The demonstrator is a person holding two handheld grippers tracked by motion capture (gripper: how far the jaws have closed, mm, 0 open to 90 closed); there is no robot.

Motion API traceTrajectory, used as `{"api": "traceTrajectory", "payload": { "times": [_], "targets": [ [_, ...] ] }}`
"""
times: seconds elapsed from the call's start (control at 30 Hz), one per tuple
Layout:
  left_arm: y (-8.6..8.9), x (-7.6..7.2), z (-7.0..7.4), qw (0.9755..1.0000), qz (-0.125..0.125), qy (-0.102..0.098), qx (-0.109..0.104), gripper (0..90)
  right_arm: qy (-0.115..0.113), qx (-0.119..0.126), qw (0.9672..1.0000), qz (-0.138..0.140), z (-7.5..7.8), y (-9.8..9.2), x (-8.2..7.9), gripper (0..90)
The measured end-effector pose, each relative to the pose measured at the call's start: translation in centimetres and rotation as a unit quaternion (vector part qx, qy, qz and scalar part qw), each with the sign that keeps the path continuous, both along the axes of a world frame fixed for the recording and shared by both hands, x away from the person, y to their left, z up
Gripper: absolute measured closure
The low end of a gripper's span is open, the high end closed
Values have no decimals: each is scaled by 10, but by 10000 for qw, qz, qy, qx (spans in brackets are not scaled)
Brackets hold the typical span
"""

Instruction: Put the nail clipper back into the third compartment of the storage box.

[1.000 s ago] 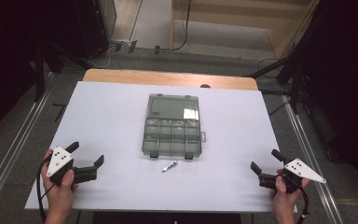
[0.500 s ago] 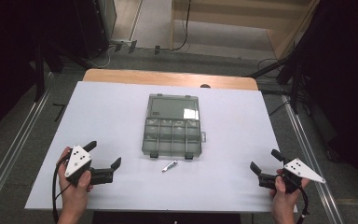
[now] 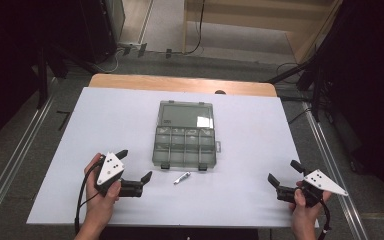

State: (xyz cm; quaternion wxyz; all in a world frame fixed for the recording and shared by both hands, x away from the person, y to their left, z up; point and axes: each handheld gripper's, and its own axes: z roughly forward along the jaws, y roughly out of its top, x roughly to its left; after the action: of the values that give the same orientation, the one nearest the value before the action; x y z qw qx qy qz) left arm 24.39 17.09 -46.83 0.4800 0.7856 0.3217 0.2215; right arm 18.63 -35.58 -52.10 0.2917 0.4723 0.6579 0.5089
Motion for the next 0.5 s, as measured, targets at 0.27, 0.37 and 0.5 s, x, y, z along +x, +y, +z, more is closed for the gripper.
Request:
{"api": "traceTrajectory", "payload": {
  "times": [0.27,0.37,0.5],
  "targets": [
    [-20,3,-1,9996,-252,124,56,0,7,-26,10000,12,0,0,0,0],
    [-28,4,-1,9991,-370,166,85,0,9,-36,10000,19,0,1,0,0],
    [-37,5,0,9983,-503,266,87,0,13,-47,10000,16,0,1,0,0]
  ]
}}
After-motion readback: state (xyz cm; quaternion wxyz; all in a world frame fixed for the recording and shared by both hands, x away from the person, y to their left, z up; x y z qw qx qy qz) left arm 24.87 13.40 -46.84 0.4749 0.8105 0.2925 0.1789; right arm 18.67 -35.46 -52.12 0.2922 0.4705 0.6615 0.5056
